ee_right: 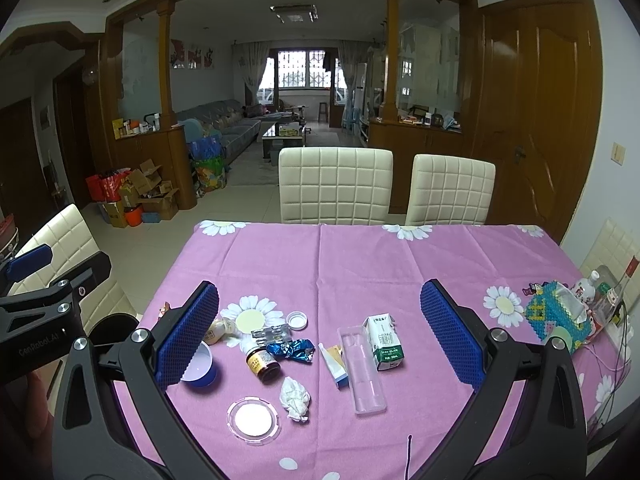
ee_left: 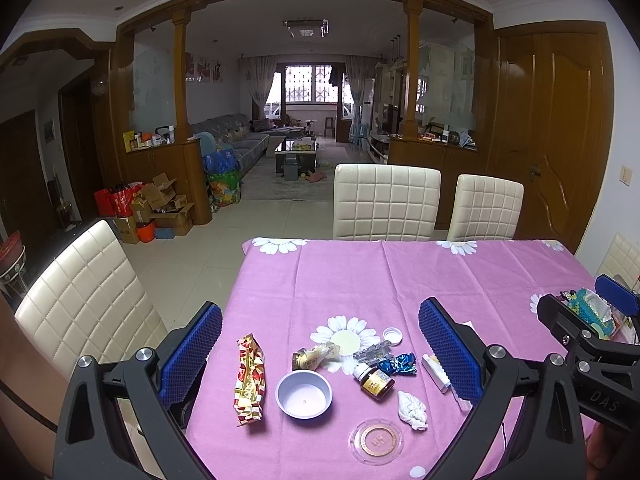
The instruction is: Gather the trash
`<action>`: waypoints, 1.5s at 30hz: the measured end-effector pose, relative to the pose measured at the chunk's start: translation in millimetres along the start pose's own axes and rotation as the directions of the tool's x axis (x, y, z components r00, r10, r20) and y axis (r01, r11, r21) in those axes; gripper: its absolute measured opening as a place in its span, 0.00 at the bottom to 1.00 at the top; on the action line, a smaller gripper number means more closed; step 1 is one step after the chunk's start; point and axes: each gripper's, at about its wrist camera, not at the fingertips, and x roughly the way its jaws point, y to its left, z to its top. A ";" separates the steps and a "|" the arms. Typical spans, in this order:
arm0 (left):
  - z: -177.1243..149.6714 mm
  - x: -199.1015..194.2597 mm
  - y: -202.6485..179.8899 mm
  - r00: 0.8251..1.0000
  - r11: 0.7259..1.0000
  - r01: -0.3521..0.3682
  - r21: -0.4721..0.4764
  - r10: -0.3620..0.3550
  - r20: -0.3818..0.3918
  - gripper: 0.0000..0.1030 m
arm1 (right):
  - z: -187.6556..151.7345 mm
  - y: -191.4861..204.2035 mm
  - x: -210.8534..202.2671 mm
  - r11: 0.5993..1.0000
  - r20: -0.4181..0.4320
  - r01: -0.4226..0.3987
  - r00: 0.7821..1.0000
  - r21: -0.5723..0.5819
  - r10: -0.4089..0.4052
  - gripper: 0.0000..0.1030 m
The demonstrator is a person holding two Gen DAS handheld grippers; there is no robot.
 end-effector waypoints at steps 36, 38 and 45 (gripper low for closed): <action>-166.7 211.4 -0.8 0.916 0.992 -0.108 0.062 0.123 -0.382 0.94 | -159.9 -48.7 210.6 0.999 -0.401 0.051 0.915 -0.010 -0.051 0.89; -167.3 218.1 1.4 0.912 0.992 -0.112 0.063 0.128 -0.390 0.94 | -158.9 -47.6 222.9 0.998 -0.404 0.059 0.913 -0.025 -0.064 0.86; -171.8 243.4 5.7 0.895 0.992 -0.105 0.070 0.125 -0.427 0.94 | -154.0 -40.9 252.8 0.996 -0.434 0.039 0.898 -0.075 -0.068 0.55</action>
